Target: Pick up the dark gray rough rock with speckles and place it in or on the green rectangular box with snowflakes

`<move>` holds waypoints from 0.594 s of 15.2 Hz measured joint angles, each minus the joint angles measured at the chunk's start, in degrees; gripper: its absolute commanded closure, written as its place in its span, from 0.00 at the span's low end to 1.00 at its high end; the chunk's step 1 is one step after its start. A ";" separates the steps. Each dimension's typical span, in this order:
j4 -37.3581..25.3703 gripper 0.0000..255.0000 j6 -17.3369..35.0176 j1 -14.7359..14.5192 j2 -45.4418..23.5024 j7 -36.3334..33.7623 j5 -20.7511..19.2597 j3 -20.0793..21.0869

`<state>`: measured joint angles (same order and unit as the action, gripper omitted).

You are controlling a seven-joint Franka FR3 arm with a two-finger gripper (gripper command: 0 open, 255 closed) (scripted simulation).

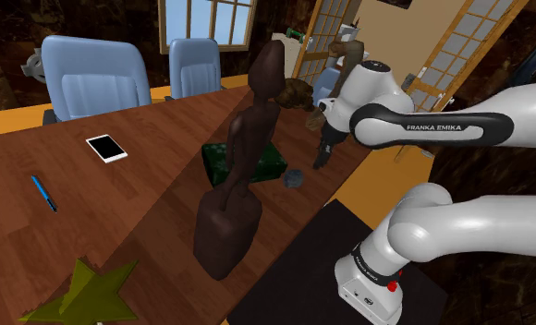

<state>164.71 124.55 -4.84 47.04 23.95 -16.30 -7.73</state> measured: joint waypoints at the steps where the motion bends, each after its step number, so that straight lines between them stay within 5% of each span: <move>1: 1.12 0.00 3.87 0.08 -1.68 2.17 -1.25 -1.57; 9: 6.40 0.00 34.19 -1.28 -19.34 16.80 -8.86 -12.07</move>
<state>171.11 158.73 -6.12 27.70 40.75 -25.15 -19.80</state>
